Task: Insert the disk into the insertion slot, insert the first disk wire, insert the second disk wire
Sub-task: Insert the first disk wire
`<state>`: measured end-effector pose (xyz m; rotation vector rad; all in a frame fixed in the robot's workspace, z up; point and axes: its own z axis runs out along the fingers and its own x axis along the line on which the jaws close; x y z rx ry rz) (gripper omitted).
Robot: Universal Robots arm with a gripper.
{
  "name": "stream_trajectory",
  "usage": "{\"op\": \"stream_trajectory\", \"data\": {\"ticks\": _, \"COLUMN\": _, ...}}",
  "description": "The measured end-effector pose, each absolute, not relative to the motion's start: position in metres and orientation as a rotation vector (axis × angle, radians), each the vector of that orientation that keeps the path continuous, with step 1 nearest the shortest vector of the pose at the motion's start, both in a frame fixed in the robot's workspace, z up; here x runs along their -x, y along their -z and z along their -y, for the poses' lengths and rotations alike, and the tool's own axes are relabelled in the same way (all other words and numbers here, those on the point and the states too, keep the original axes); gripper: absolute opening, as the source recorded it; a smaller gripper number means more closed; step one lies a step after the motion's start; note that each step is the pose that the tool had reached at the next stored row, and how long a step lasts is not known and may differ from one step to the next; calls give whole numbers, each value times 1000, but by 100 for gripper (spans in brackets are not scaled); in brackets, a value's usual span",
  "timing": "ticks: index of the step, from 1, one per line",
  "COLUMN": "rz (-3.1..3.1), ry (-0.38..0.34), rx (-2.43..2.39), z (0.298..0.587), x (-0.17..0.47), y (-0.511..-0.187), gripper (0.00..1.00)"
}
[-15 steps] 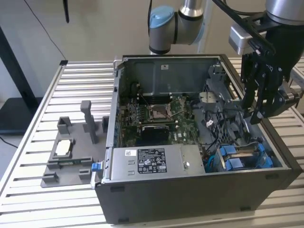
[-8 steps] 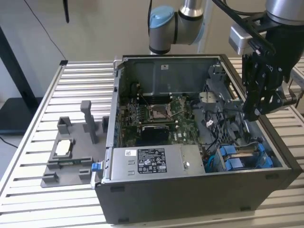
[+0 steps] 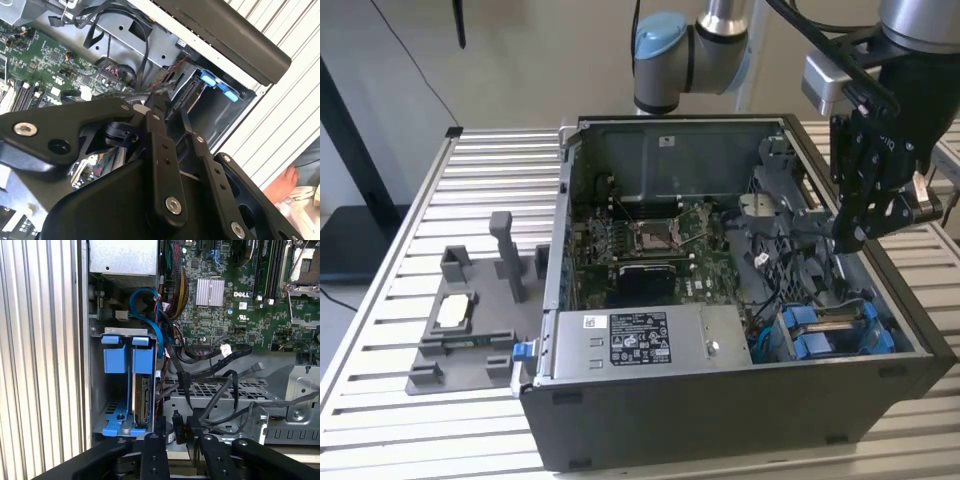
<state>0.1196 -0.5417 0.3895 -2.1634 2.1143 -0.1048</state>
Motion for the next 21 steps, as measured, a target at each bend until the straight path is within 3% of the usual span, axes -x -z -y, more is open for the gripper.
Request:
{"op": "stream_trajectory", "data": {"ticks": 1, "rz": -2114, "ry": 105, "rx": 2163, "z": 542, "x": -120, "y": -389, "gripper": 23}}
{"op": "stream_trajectory", "data": {"ticks": 3, "rz": -2114, "ry": 105, "rx": 2163, "z": 542, "x": -120, "y": -389, "gripper": 19}}
{"op": "stream_trajectory", "data": {"ticks": 21, "rz": -2116, "ry": 102, "rx": 2165, "z": 542, "x": -120, "y": -389, "gripper": 19}}
